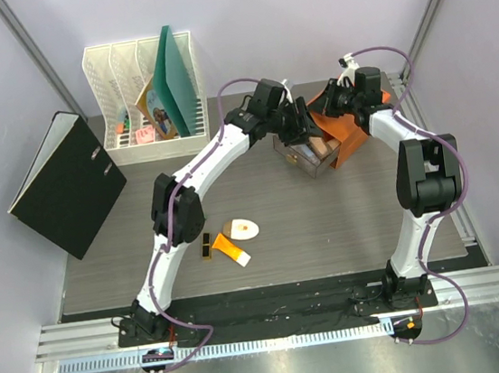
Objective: Organize the makeup
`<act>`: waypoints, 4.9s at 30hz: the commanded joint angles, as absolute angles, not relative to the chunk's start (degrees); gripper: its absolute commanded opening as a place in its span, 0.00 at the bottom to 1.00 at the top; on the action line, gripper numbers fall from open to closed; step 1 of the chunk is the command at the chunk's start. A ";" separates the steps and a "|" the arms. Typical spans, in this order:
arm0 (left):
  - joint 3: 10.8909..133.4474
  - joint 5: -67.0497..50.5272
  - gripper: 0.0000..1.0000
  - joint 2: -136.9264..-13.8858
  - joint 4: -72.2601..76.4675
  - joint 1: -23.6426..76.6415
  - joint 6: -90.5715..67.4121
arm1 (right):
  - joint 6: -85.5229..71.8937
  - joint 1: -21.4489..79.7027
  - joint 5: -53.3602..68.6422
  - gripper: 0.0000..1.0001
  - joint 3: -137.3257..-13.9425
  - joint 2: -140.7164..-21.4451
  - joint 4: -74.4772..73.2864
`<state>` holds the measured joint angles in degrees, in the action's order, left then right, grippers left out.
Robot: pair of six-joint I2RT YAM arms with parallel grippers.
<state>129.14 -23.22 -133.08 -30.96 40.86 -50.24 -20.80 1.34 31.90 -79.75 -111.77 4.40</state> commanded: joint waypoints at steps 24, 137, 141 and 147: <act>88.59 -27.33 0.00 -113.36 -9.15 34.63 -58.78 | -16.26 1.85 26.19 0.01 -73.39 -120.41 -21.18; 139.66 -10.11 0.50 -153.81 -37.70 40.87 -73.75 | -16.26 1.23 26.90 0.01 -73.74 -120.76 -21.27; 138.61 -9.76 0.46 -153.02 -41.30 40.69 -71.98 | -16.35 1.23 26.89 0.01 -73.74 -120.67 -21.36; 131.94 -9.49 0.38 -148.90 -43.33 39.38 -70.50 | -16.26 1.14 26.81 0.01 -73.56 -120.67 -21.27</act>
<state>137.49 -11.79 -151.26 -32.45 40.34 -74.63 -20.51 0.80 32.47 -80.16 -112.12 4.10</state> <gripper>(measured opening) 0.394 0.014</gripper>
